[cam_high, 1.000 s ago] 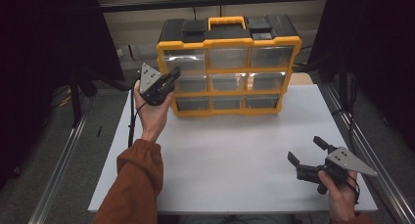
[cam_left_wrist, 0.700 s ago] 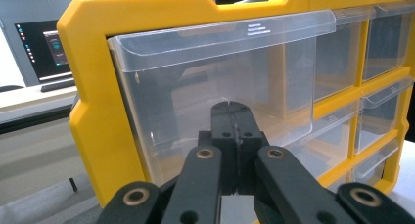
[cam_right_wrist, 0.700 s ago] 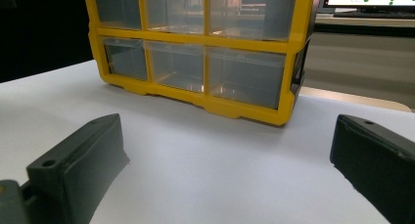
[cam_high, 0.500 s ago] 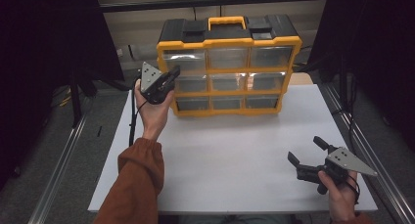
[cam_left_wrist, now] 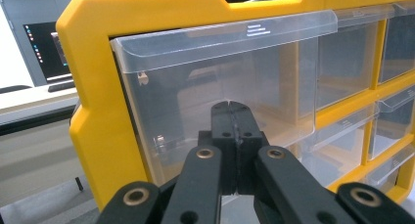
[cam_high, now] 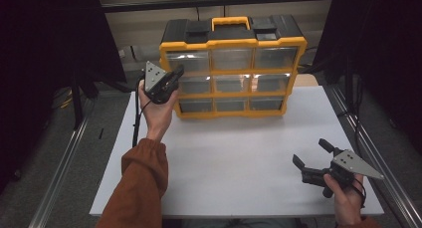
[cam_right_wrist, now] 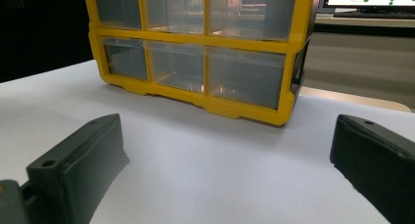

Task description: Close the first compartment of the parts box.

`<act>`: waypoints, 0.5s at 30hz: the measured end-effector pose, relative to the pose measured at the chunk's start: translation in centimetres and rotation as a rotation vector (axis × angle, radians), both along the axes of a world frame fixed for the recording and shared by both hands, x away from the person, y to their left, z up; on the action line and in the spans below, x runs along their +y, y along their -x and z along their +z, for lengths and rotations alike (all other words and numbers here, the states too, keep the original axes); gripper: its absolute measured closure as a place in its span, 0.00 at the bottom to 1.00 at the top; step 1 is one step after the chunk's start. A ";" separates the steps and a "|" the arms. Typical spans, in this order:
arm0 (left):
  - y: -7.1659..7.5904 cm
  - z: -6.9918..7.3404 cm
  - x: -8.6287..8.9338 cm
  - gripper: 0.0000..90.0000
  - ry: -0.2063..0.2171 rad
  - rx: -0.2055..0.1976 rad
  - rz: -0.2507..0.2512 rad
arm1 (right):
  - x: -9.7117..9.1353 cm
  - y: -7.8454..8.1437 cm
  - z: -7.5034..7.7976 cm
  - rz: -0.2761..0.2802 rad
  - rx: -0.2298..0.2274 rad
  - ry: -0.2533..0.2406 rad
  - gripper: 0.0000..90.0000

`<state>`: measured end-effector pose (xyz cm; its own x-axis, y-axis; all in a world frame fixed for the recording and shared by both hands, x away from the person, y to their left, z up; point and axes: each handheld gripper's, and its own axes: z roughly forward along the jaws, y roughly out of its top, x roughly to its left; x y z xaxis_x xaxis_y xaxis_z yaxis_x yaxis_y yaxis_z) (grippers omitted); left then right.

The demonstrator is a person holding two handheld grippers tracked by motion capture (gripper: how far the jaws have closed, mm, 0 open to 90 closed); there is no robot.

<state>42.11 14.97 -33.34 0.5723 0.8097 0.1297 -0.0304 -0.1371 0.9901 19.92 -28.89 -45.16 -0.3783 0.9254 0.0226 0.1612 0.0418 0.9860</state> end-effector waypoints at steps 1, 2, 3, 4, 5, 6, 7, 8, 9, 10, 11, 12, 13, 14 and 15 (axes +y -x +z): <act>0.0 0.0 0.0 1.00 0.002 0.006 0.002 | 0.0 0.0 0.0 -0.001 -0.001 0.001 0.00; 0.0 0.0 0.0 1.00 0.002 0.011 0.000 | 0.0 0.0 0.0 -0.003 -0.001 0.001 0.00; 0.0 0.0 0.0 1.00 0.002 0.011 0.000 | 0.0 0.0 0.0 -0.003 -0.001 0.001 0.00; -0.1 0.0 -0.1 1.00 0.005 0.003 0.006 | 0.0 0.0 0.0 -0.006 -0.001 -0.001 0.00; -0.2 0.0 -0.1 1.00 0.005 0.005 0.007 | 0.0 0.0 0.0 -0.006 -0.002 -0.002 0.00; -0.3 0.0 0.0 1.00 0.002 0.004 0.009 | 0.0 0.0 0.0 -0.003 -0.002 0.001 0.00; -0.3 0.0 0.0 1.00 -0.001 0.005 0.011 | 0.0 0.0 0.0 -0.003 -0.001 0.001 0.00; -0.3 0.0 0.0 1.00 -0.003 0.012 0.010 | 0.0 0.0 0.0 -0.005 -0.001 0.001 0.00; -0.3 0.0 0.0 1.00 -0.003 0.012 0.010 | 0.0 0.0 0.0 -0.005 -0.001 0.001 0.00; -0.4 0.0 -0.1 1.00 -0.002 0.007 0.013 | 0.0 0.0 0.0 -0.004 0.000 0.000 0.00; -0.5 0.0 -0.1 1.00 -0.005 0.013 0.015 | 0.0 0.0 0.0 -0.004 0.000 0.000 0.00; -0.5 0.0 -0.1 1.00 -0.005 0.012 0.016 | 0.0 0.0 0.0 -0.003 0.002 -0.002 0.00; -0.5 0.0 -0.1 1.00 -0.005 0.012 0.016 | 0.0 0.0 0.0 -0.004 0.003 -0.002 0.00; -0.6 0.0 -0.2 1.00 -0.002 0.015 0.017 | 0.0 0.0 0.0 -0.005 0.003 -0.004 0.00; -0.6 0.0 -0.2 1.00 -0.001 0.016 0.016 | 0.0 0.0 0.0 -0.005 0.001 -0.002 0.00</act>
